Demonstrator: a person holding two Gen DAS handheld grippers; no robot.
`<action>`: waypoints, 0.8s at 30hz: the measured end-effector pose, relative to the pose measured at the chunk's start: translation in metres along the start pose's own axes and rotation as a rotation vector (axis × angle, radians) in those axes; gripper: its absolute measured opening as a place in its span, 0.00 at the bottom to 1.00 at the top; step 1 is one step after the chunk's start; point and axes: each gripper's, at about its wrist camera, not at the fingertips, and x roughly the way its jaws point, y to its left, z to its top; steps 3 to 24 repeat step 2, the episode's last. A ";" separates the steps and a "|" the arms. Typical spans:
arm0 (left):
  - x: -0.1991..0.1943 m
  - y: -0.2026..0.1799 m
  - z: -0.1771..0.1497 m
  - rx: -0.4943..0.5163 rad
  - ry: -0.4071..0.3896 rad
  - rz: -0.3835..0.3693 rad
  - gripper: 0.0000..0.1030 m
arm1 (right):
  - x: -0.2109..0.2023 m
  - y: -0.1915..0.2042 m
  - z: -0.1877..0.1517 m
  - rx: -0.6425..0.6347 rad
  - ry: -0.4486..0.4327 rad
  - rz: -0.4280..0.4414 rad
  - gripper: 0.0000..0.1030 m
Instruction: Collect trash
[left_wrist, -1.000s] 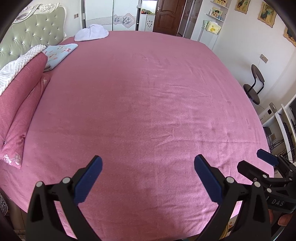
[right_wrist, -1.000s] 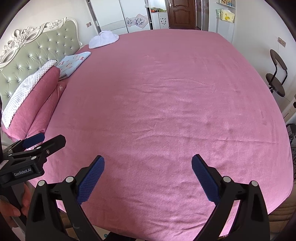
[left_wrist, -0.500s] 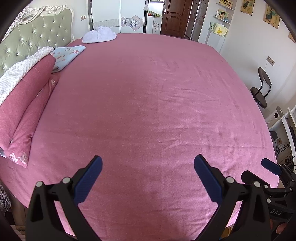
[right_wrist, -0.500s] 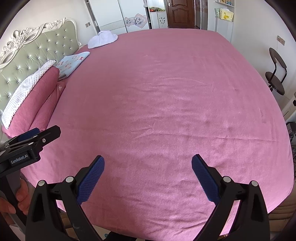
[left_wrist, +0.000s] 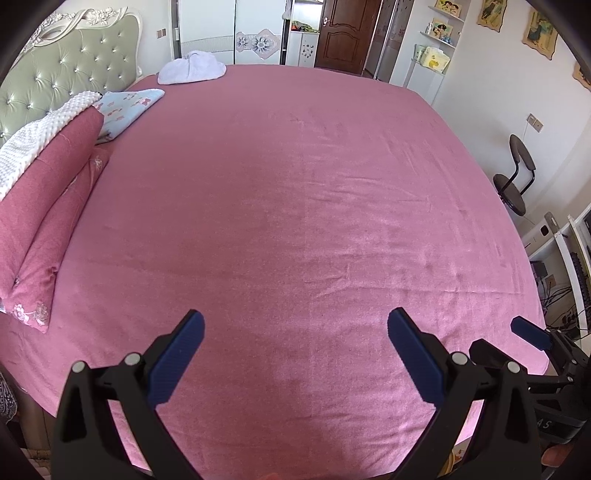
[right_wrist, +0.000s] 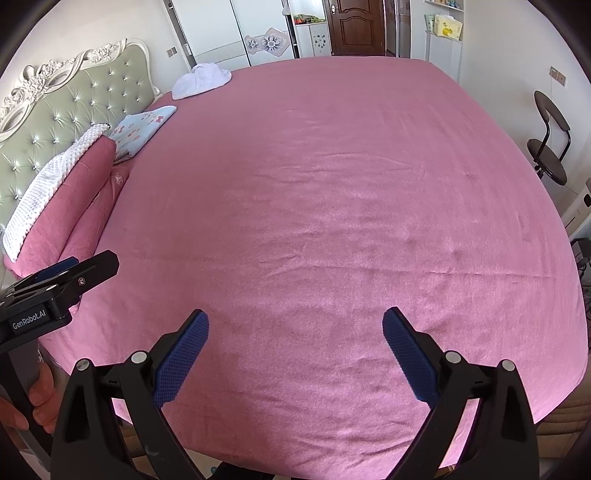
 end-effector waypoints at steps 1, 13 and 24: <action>0.000 0.000 0.000 0.002 0.002 0.003 0.96 | 0.000 -0.001 0.000 0.003 -0.001 0.001 0.89; 0.000 0.000 0.000 0.001 0.004 0.001 0.96 | 0.000 -0.001 0.001 0.004 -0.002 0.001 0.89; 0.000 0.000 0.000 0.001 0.004 0.001 0.96 | 0.000 -0.001 0.001 0.004 -0.002 0.001 0.89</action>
